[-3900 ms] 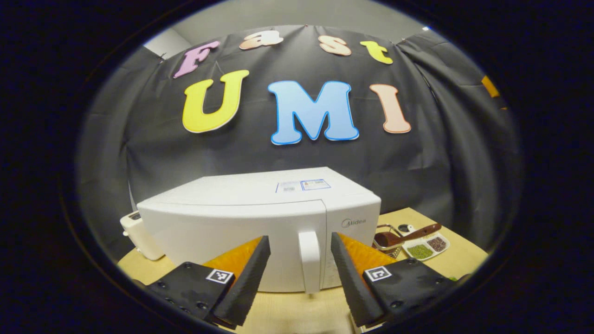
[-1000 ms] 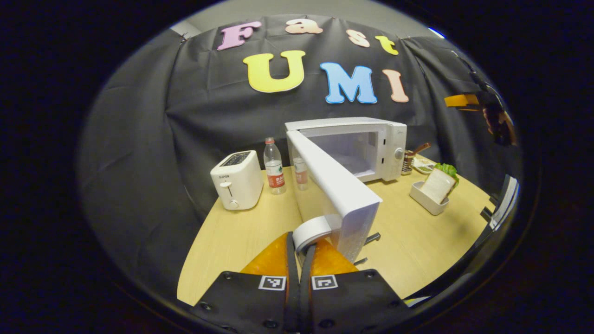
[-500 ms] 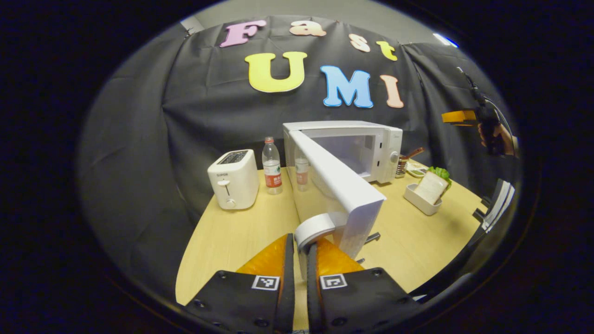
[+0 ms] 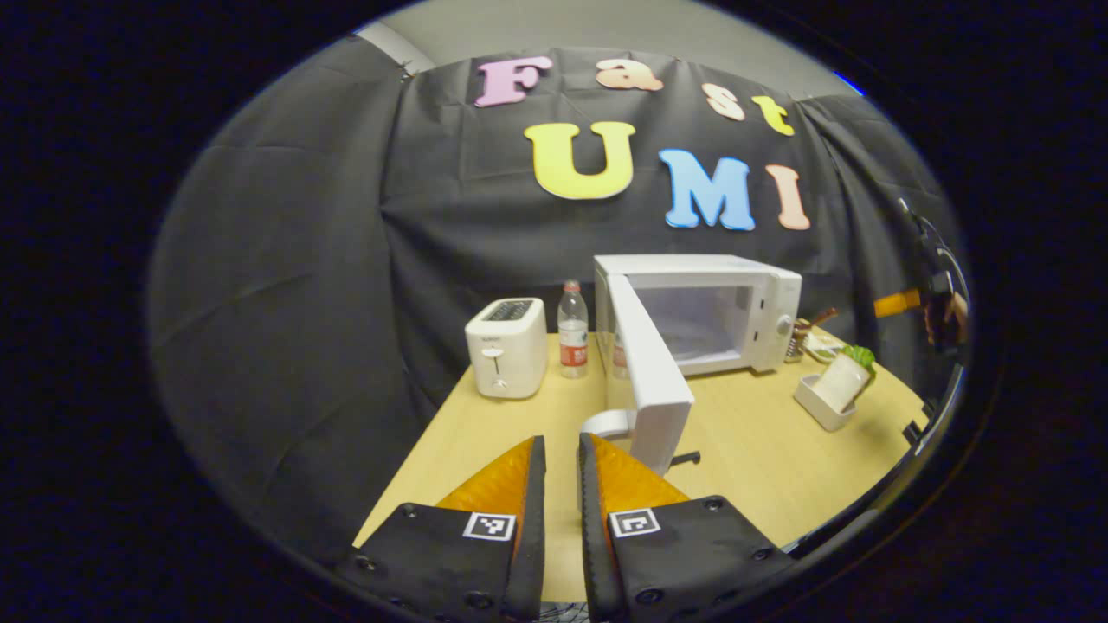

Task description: Open the microwave oven with the left hand, put the food in, and close the microwave oven.

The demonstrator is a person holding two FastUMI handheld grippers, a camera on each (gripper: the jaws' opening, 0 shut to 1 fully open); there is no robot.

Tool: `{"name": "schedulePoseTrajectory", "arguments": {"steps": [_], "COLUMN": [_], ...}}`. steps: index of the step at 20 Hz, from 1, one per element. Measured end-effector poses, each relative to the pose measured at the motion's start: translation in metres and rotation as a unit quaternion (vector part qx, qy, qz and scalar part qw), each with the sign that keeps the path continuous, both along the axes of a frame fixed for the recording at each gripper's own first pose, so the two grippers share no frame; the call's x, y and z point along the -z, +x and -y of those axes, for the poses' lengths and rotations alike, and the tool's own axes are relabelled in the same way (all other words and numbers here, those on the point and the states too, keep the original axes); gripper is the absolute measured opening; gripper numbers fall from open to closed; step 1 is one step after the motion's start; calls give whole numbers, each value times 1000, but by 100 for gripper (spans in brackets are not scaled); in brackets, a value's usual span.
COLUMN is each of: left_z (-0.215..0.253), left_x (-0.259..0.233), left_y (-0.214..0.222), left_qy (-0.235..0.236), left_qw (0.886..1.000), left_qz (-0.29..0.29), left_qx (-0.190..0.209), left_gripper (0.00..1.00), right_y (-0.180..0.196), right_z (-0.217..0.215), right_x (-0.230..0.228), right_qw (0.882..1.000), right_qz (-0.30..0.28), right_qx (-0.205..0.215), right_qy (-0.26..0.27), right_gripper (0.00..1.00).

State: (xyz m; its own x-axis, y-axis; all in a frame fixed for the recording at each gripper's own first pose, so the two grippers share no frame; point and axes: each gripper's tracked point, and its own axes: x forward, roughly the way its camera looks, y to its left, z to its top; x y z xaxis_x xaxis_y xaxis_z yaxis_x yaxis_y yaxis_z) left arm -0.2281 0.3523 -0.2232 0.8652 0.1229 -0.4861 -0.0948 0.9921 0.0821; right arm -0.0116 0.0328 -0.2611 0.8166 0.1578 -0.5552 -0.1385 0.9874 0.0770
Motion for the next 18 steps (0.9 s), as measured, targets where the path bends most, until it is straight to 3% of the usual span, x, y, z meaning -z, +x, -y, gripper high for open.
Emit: {"name": "schedulePoseTrajectory", "arguments": {"steps": [2, 5, 8, 11, 16, 18], "left_z": [18, 71, 131, 188, 236, 246], "left_x": [-60, -129, -170, -192, -197, -198], "left_y": [17, 60, 105, 134, 150, 152], "left_qy": [17, 19, 7, -15, 12, 20], "left_qw": [998, 991, 986, 983, 984, 985], "left_qz": [59, 128, 165, 180, 173, 170], "left_qx": [-16, -24, -24, 1, 31, 34], "left_gripper": [27, 53, 99, 99, 100, 100], "right_y": [-3, -12, -15, -17, -20, -22], "right_z": [3, -1, -5, -14, -25, -29], "right_x": [23, 47, 68, 90, 111, 117], "right_qw": [999, 997, 994, 987, 977, 973], "right_qz": [-30, -67, -100, -142, -184, -199], "right_qx": [-5, -26, -39, -41, -56, -64], "right_qy": [10, 23, 37, 65, 89, 100], "right_gripper": [98, 98, 98, 98, 97, 86]}}
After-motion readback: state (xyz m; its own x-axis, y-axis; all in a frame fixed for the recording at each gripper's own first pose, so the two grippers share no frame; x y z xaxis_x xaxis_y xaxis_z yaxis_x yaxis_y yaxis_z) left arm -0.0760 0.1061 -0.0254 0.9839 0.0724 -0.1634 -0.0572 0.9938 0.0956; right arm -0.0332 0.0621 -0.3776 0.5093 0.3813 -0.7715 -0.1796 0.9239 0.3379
